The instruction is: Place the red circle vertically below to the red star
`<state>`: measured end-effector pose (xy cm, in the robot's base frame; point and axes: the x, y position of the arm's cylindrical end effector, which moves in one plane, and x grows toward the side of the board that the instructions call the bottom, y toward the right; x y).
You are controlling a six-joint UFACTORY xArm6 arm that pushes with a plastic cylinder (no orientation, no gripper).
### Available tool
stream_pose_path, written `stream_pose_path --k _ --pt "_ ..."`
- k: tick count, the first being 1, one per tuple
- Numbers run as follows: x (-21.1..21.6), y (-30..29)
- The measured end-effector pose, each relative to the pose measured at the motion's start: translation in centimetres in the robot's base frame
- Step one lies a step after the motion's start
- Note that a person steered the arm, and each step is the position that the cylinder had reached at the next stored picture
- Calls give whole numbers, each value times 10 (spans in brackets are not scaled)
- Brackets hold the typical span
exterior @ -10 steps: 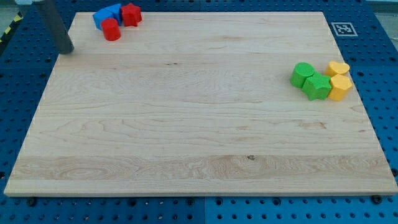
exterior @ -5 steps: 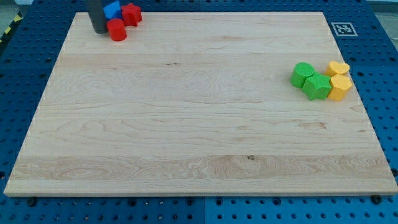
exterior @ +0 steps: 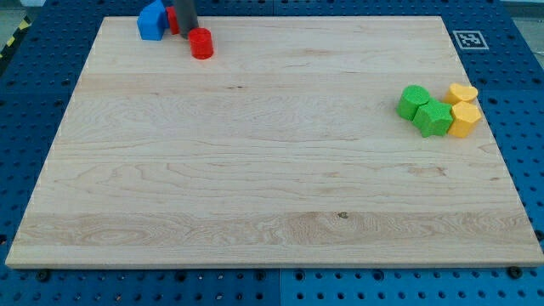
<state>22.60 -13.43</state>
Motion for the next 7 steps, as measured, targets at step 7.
stream_pose_path --k 7 --pt "85 -156"
